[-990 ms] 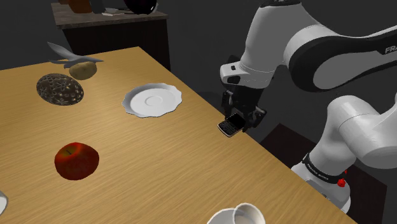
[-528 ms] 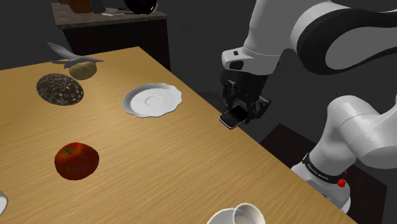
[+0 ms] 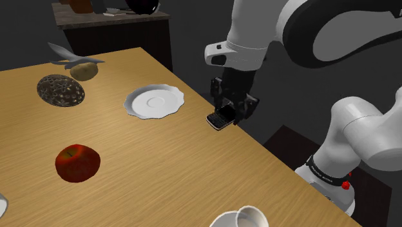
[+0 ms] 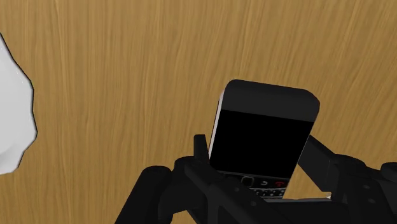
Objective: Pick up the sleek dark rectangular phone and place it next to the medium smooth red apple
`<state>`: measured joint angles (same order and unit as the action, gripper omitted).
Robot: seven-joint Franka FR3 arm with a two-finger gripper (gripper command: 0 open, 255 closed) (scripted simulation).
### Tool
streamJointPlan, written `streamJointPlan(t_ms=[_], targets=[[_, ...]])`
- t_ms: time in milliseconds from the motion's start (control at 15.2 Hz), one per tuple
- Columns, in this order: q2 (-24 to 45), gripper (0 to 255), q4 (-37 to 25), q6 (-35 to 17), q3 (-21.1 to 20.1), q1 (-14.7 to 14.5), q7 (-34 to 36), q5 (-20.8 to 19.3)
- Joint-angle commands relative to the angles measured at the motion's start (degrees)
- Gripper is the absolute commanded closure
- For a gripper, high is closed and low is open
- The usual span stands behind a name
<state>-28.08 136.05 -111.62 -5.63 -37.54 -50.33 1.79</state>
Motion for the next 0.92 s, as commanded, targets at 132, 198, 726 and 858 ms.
streamJointPlan(t_ms=[132, 198, 726, 858], targets=[[8.7, 255, -7.4, -1.2, -2.2, -0.4, 2.8, -0.2], [10.9, 255, -9.5, -1.3, -2.7, -0.5, 3.5, -0.4], [28.6, 255, -28.7, 0.4, -6.0, -1.8, 9.5, -3.5], [33.3, 255, -34.4, 1.6, -6.5, -2.4, 10.9, -4.6]])
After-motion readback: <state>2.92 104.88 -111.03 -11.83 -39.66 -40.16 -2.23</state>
